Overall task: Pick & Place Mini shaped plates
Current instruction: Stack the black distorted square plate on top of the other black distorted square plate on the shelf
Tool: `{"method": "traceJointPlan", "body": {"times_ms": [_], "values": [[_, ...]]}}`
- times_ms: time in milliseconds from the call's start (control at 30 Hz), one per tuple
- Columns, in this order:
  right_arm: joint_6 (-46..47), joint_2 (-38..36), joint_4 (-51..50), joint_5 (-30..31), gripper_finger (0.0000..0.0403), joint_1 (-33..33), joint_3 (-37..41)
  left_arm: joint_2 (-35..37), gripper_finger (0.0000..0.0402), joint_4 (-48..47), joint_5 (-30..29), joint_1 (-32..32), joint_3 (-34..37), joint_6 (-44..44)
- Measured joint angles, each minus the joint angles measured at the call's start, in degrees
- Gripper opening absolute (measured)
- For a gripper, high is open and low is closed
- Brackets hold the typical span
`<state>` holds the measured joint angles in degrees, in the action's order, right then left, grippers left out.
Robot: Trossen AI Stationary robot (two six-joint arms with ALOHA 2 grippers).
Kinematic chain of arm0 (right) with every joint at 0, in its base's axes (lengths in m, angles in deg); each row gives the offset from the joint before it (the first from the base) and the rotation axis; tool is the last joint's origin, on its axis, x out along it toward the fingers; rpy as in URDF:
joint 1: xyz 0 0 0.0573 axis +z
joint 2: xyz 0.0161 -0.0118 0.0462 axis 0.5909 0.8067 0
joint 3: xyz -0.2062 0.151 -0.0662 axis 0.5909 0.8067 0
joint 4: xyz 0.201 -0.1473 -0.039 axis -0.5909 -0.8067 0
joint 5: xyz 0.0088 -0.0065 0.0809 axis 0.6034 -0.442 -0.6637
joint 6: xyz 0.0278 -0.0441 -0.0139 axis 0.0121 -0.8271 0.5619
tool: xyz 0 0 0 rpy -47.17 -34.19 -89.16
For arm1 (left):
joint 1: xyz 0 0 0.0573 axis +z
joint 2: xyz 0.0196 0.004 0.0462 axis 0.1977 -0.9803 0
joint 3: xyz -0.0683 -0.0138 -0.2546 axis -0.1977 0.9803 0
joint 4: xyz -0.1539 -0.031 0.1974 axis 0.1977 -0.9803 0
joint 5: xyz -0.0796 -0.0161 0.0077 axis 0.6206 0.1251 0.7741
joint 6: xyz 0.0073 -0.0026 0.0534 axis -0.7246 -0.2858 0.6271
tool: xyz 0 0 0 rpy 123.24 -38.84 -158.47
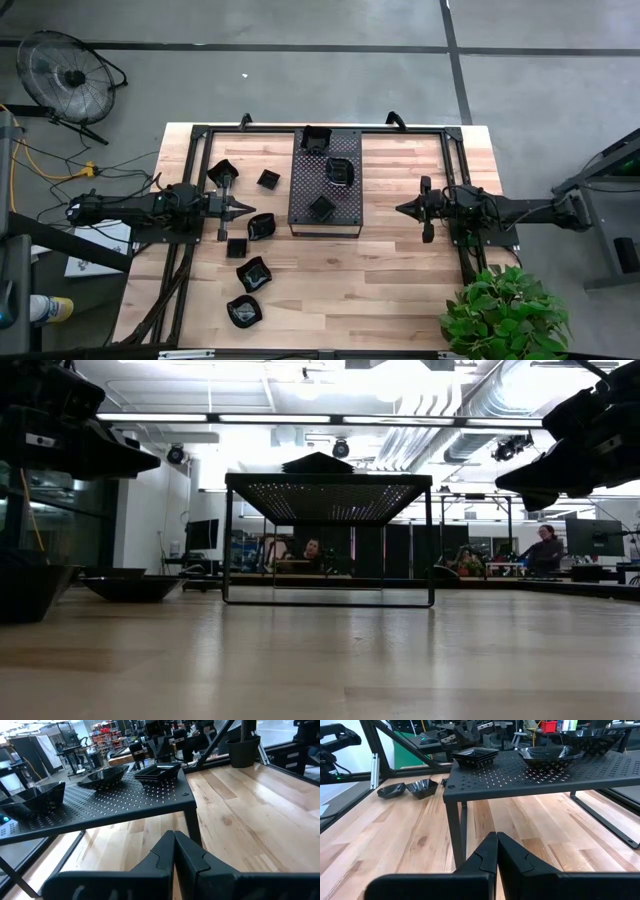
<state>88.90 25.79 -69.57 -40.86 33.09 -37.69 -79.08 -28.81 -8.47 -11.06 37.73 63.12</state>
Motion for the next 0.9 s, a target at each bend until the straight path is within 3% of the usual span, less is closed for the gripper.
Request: {"method": "traceJointPlan", "body": {"times_ms": [167, 633, 900], "values": [[0.0, 0.0, 0.0, 0.0, 0.0005, 0.0, 0.0, 0.0, 0.0001, 4.6, -1.9, 0.0, 0.3, -0.6], [0.0, 0.0, 0.0, 0.0, 0.0007, 0.0, 0.0, 0.0, 0.0001, 4.4, -4.3, 0.0, 0.1, -0.8], [0.0, 0.0, 0.0, 0.0, 0.0007, 0.0, 0.0, 0.0, 0.0001, 6.2, -1.9, 0.0, 0.1, -1.0]]}}
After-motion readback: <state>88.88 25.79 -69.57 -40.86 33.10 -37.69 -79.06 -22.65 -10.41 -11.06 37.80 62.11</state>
